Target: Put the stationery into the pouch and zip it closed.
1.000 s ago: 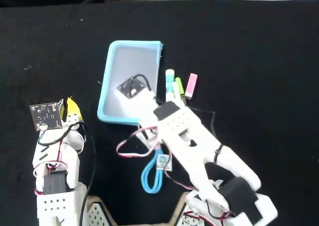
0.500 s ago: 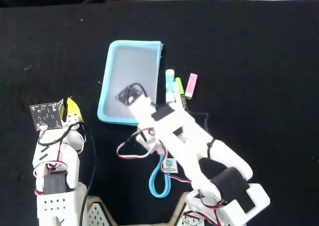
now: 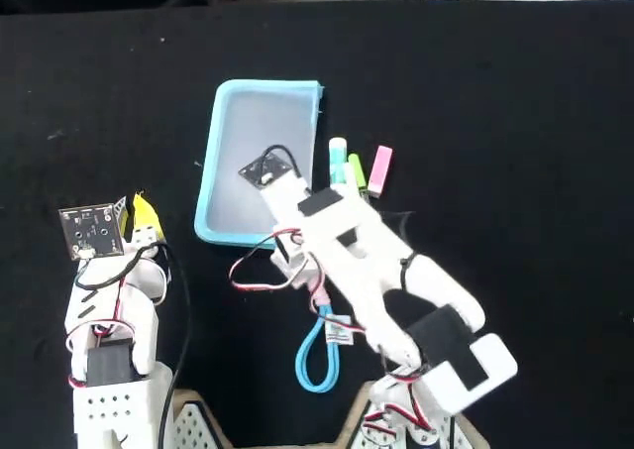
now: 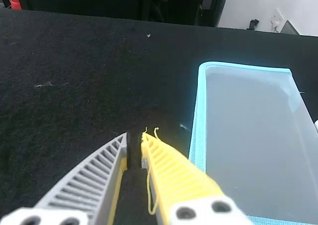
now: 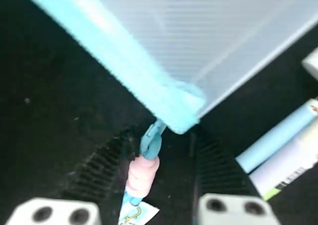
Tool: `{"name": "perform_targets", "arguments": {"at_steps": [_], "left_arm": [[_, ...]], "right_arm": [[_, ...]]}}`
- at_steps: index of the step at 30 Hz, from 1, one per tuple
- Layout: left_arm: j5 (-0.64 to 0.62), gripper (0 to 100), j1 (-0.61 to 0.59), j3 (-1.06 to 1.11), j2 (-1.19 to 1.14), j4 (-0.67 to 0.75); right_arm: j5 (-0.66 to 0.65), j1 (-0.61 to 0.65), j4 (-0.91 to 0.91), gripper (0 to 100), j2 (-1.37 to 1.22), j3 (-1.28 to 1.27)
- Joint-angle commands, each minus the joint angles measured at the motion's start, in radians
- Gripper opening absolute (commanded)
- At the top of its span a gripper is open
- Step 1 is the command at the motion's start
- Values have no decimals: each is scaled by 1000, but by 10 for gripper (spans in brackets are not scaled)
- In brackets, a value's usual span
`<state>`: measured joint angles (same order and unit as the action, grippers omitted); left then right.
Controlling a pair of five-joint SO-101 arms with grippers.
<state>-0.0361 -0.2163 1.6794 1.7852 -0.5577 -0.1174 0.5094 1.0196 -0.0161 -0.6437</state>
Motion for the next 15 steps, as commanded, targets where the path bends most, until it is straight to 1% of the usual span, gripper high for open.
{"name": "perform_targets", "arguments": {"at_steps": [1, 2, 5, 11, 15], "left_arm": [[9, 58, 15, 22, 8, 21], [9, 58, 15, 22, 8, 21], [9, 58, 15, 22, 8, 15], [9, 58, 15, 22, 8, 14], [9, 58, 15, 22, 8, 14]], "right_arm": [[-15, -48, -55, 8, 4, 35], [-15, -57, -69, 25, 5, 22], [-15, -74, -78, 11, 21, 18], [-15, -61, 49, 10, 179, 31], [-26, -58, 51, 11, 274, -62]]}}
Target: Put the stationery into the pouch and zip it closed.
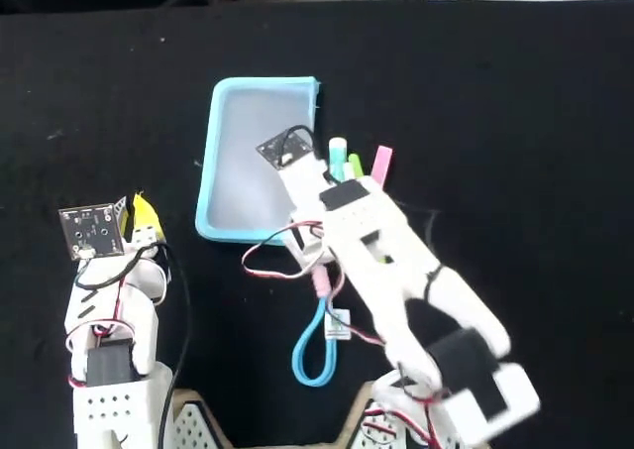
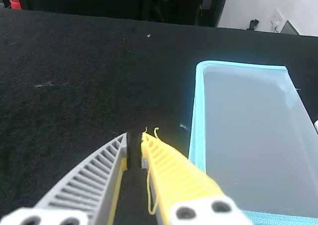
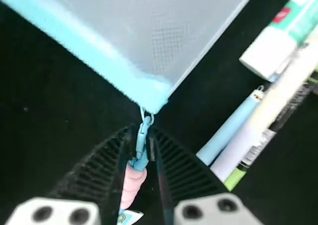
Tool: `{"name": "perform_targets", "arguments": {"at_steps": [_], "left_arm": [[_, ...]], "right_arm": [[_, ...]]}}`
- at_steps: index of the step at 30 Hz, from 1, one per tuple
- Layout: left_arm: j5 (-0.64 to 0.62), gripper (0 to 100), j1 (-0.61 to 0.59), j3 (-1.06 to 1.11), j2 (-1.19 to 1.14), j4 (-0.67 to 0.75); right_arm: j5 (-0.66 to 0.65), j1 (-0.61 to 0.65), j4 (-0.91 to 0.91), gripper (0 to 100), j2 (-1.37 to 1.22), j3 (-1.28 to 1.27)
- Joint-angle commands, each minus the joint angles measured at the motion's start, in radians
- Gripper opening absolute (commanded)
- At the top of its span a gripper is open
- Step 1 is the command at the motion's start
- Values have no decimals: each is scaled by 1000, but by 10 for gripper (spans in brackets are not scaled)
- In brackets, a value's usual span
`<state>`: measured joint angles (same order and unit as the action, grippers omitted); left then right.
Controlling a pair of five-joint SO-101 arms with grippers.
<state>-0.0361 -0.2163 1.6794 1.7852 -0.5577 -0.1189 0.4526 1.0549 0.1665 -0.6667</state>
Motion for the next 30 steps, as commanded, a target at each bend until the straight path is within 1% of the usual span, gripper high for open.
{"name": "perform_targets", "arguments": {"at_steps": [1, 2, 4, 7, 8, 10, 14, 19, 21, 22, 24, 26, 27, 30], "left_arm": [[9, 58, 15, 22, 8, 14], [9, 58, 15, 22, 8, 14], [9, 58, 15, 22, 8, 14], [9, 58, 15, 22, 8, 14], [9, 58, 15, 22, 8, 14], [9, 58, 16, 22, 8, 14], [9, 58, 16, 22, 6, 18], [9, 58, 16, 22, 6, 18], [9, 58, 16, 22, 6, 18], [9, 58, 16, 22, 6, 18], [9, 58, 16, 22, 6, 15], [9, 58, 16, 22, 6, 15], [9, 58, 16, 22, 6, 15], [9, 60, 16, 22, 6, 18]], "right_arm": [[-48, -5, 15, 12, 104, -67], [-80, -6, 15, 16, 110, -90], [-117, -8, 15, 67, 105, -130], [-118, -6, -25, 177, 73, -163], [-118, -6, -46, 189, 62, -168], [-97, -6, -89, 190, 42, -173], [0, -3, -153, 190, 5, -173], [-35, -5, -161, 190, -90, -173], [-49, -5, -155, 168, -111, -162], [-52, -2, -160, 132, -113, -160], [-58, -2, -164, 10, -102, -160], [-55, -6, -176, 24, -88, -170], [-55, -8, -176, 6, -73, -171], [-61, -8, -137, 10, 36, -174]]}}
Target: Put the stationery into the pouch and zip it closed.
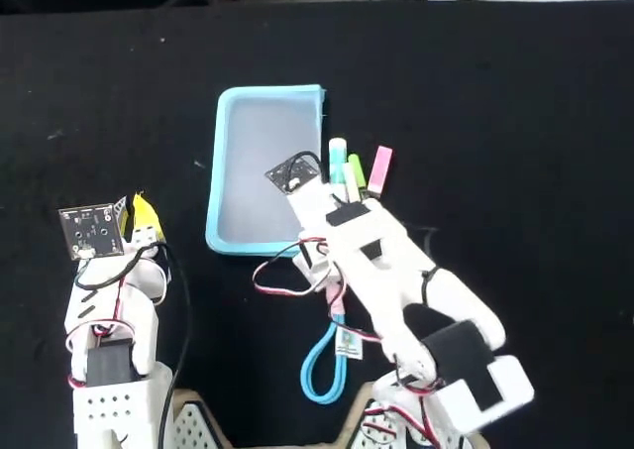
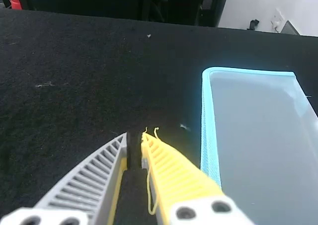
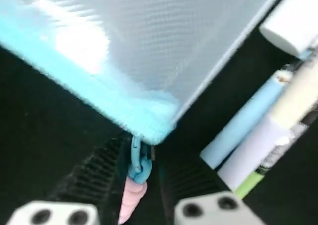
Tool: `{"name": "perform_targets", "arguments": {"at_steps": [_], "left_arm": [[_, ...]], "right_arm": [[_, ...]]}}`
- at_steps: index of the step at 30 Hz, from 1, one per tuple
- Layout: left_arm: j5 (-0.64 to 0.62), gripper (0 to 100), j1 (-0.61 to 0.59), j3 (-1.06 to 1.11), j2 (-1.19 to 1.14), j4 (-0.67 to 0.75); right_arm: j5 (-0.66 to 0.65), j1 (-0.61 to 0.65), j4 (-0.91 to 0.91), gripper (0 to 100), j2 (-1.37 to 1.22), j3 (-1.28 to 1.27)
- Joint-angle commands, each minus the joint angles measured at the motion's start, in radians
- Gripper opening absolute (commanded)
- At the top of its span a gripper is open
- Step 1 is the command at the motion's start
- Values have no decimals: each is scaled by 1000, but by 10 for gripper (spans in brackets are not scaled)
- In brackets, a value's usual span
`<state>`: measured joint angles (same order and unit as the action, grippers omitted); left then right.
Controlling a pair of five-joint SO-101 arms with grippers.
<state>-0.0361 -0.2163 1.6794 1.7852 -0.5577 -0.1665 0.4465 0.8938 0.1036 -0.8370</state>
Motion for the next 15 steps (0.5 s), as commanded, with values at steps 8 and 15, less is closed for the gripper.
{"name": "perform_targets", "arguments": {"at_steps": [8, 15], "left_arm": [[9, 62, 182, 22, 8, 48], [9, 63, 200, 22, -2, 250]], "right_arm": [[-216, 5, 68, 11, 552, -12], [-261, 87, 29, 11, 711, -33]]}}
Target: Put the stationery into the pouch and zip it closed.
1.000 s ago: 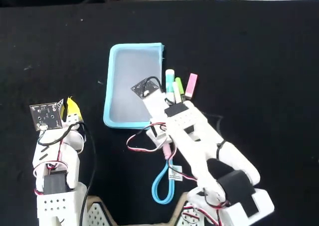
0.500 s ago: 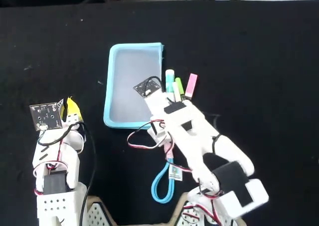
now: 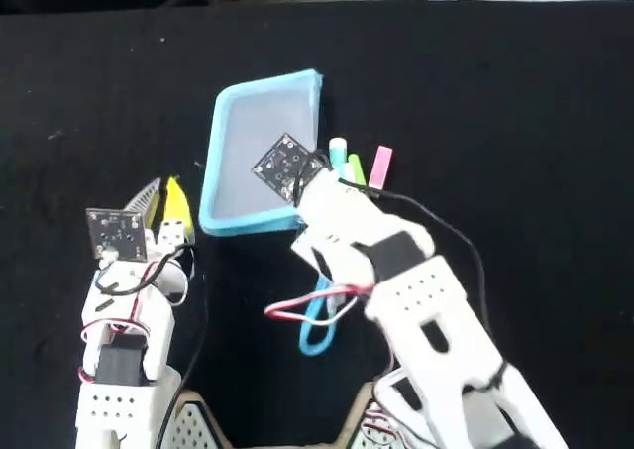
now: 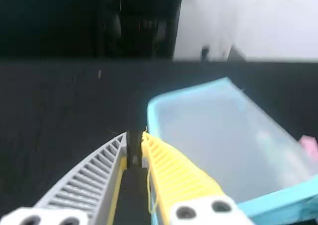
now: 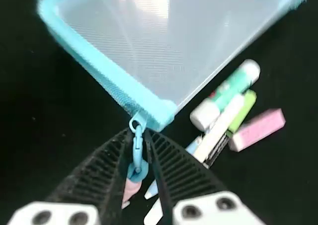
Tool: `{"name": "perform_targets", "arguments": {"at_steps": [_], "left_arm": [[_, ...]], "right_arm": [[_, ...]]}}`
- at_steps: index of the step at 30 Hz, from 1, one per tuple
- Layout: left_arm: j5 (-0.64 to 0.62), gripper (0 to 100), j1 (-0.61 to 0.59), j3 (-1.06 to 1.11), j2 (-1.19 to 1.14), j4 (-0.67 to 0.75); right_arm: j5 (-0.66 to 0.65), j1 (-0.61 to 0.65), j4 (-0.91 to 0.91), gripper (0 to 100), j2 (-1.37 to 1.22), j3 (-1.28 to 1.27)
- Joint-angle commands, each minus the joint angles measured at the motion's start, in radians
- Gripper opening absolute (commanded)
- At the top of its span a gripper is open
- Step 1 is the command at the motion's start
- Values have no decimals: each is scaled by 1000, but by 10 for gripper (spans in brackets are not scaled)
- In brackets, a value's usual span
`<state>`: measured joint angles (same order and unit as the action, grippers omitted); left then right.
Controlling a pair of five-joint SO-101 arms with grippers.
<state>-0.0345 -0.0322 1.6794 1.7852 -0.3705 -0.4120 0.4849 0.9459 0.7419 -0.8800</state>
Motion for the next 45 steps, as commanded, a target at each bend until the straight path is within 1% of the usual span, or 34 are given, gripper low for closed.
{"name": "perform_targets", "arguments": {"at_steps": [1, 5, 7, 9, 10, 12, 15, 19, 26, 29, 33, 38, 42, 45], "left_arm": [[6, 63, 16, 22, -2, 66], [8, 63, 16, 22, -5, 54], [43, 87, 16, 21, -17, 5], [87, 130, 5, 22, -38, -2], [91, 145, -8, 21, -51, -2], [68, 151, -30, 12, -68, 6], [55, 148, -38, 16, -95, 60], [55, 148, -24, 27, -169, 104], [55, 149, 44, 13, -269, 98], [55, 150, 68, 13, -275, 98], [54, 150, 108, 19, -269, 98], [51, 150, 101, 19, -269, 97], [55, 152, 101, 19, -269, 91], [55, 151, 96, -28, -267, 2]], "right_arm": [[-15, 75, -23, 11, 84, 13], [-26, 166, -31, 11, 122, 18], [-61, 196, -26, 11, 140, 33], [-86, 204, -25, 11, 159, 47], [-92, 201, -25, 11, 166, 54], [-92, 201, -25, 11, 183, 71], [-94, 206, -35, 11, 199, 93], [-94, 201, -132, 11, 205, 107], [-84, 201, -371, 11, 199, 102], [-84, 206, -430, 11, 197, 96], [-83, 207, -489, 11, 197, 13], [-83, 206, -514, 11, 199, -120], [-83, 207, -514, 11, 200, -180], [-75, 207, -517, 11, 202, -200]]}}
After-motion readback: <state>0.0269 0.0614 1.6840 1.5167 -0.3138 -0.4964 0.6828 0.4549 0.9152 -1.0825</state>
